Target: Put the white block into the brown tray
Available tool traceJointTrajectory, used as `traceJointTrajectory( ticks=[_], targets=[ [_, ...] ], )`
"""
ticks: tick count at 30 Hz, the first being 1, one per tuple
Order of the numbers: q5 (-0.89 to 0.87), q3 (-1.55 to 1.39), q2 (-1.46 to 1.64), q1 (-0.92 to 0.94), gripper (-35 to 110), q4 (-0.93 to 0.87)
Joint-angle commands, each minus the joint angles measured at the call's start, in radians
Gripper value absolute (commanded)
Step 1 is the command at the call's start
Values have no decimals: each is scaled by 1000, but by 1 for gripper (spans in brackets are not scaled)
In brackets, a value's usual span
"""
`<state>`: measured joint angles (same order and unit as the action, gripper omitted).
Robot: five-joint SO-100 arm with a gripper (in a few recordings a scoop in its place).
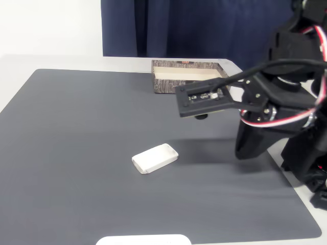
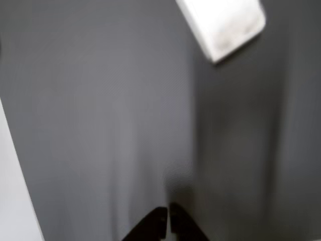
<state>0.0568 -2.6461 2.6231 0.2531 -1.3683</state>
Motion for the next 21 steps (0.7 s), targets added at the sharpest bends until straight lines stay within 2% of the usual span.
traceJointTrajectory(
  ticks=[1, 11, 21],
  targets=[
    [8, 64, -49, 32, 0, 60],
    [130, 298, -301, 118, 0, 78],
    [175, 385, -486, 132, 0, 167]
  ],
)
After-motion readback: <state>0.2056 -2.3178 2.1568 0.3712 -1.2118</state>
